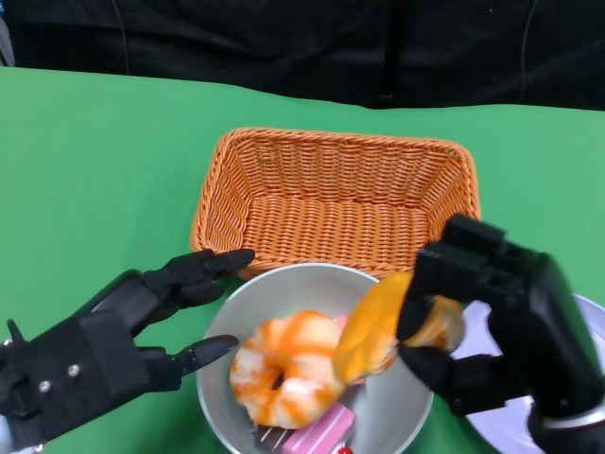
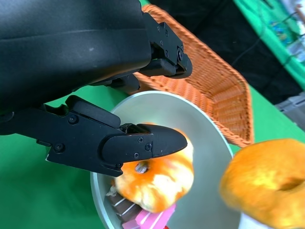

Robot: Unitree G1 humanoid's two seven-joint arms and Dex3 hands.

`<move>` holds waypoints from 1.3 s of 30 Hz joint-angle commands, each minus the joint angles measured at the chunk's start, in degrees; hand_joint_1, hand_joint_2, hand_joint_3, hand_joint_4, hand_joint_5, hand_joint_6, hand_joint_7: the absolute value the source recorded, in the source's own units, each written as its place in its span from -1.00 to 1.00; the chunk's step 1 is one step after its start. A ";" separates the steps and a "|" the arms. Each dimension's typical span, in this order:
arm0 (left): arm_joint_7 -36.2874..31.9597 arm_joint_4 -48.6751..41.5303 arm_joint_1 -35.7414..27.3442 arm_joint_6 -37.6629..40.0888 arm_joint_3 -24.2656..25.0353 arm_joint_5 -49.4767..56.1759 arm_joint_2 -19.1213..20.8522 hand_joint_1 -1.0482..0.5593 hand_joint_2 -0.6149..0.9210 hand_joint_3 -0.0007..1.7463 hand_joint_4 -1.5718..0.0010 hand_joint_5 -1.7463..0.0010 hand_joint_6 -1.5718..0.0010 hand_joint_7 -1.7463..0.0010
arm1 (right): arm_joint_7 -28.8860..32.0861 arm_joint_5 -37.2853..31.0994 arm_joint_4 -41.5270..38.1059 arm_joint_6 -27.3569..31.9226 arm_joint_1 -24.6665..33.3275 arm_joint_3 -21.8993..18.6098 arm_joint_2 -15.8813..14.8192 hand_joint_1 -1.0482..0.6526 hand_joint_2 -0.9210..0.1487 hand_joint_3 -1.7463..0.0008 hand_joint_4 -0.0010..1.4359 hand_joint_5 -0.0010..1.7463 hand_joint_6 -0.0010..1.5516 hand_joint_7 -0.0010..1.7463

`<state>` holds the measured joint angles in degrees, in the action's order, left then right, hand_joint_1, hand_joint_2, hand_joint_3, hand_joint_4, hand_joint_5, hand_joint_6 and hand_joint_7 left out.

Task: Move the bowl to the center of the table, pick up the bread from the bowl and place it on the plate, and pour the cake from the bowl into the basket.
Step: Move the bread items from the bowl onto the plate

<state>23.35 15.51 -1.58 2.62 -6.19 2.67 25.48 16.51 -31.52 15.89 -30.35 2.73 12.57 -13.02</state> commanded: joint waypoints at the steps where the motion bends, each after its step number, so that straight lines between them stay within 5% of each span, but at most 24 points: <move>1: 1.41 -1.29 -0.32 -3.32 1.22 -0.41 1.27 -0.34 1.00 -0.55 0.70 0.55 0.55 0.91 | -1.66 1.88 4.28 1.41 2.75 -3.84 -0.36 0.03 0.47 -1.00 0.52 1.00 0.12 0.97; 5: 2.02 -1.99 -0.29 -4.76 1.58 -0.40 1.11 -0.31 1.00 -0.58 0.71 0.53 0.53 0.91 | -3.21 2.23 5.74 1.95 3.78 -5.17 0.31 0.07 0.51 -1.00 0.52 1.00 0.13 0.98; 17: 1.57 -8.28 -0.14 -23.66 2.49 3.77 3.41 -0.18 1.00 -0.75 0.63 0.40 0.43 0.89 | -2.91 -1.80 4.82 2.42 11.57 -17.54 -2.86 0.25 0.69 -1.00 0.52 1.00 0.15 0.93; 25: -0.71 -11.00 -0.16 -29.26 4.81 5.48 2.93 -0.17 1.00 -0.75 0.72 0.30 0.45 0.92 | -3.17 -5.75 2.35 5.17 13.43 -20.13 -4.16 0.34 0.74 -1.00 0.53 1.00 0.20 0.86; 27: -1.09 -11.21 -0.22 -29.75 5.16 5.74 2.89 -0.18 1.00 -0.75 0.75 0.24 0.44 0.92 | -3.69 -5.99 1.71 5.99 13.53 -20.22 -4.52 0.23 0.67 -1.00 0.51 1.00 0.18 0.85; 31: -1.61 -11.24 -0.43 -29.85 5.60 6.17 2.96 -0.18 1.00 -0.75 0.76 0.23 0.44 0.93 | -9.29 -4.57 -0.81 10.69 12.50 -19.19 -6.26 0.24 0.60 -0.91 0.42 1.00 0.08 0.91; 34: -1.73 -11.29 -0.55 -29.85 5.67 6.22 2.87 -0.18 1.00 -0.75 0.76 0.23 0.44 0.93 | -13.78 -2.40 -1.98 13.20 11.38 -18.49 -7.53 0.27 0.36 -0.68 0.24 0.90 0.07 0.51; 37: -1.60 -11.24 -0.71 -29.59 5.76 5.78 2.55 -0.18 1.00 -0.76 0.76 0.24 0.43 0.93 | -19.98 -2.27 -0.86 17.87 10.57 -17.57 -9.32 0.14 -0.10 -0.10 0.02 0.09 0.03 -0.55; 39: -1.53 -11.34 -0.68 -29.64 5.75 5.68 2.49 -0.17 1.00 -0.76 0.76 0.24 0.43 0.93 | -24.92 -2.40 0.32 20.93 10.28 -16.89 -11.23 0.00 -0.62 0.53 -0.34 -0.42 -0.28 -0.89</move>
<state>22.59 4.76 -2.02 -26.84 -1.40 8.81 27.65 -5.77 -34.48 15.16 -11.19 13.46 -4.41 -22.30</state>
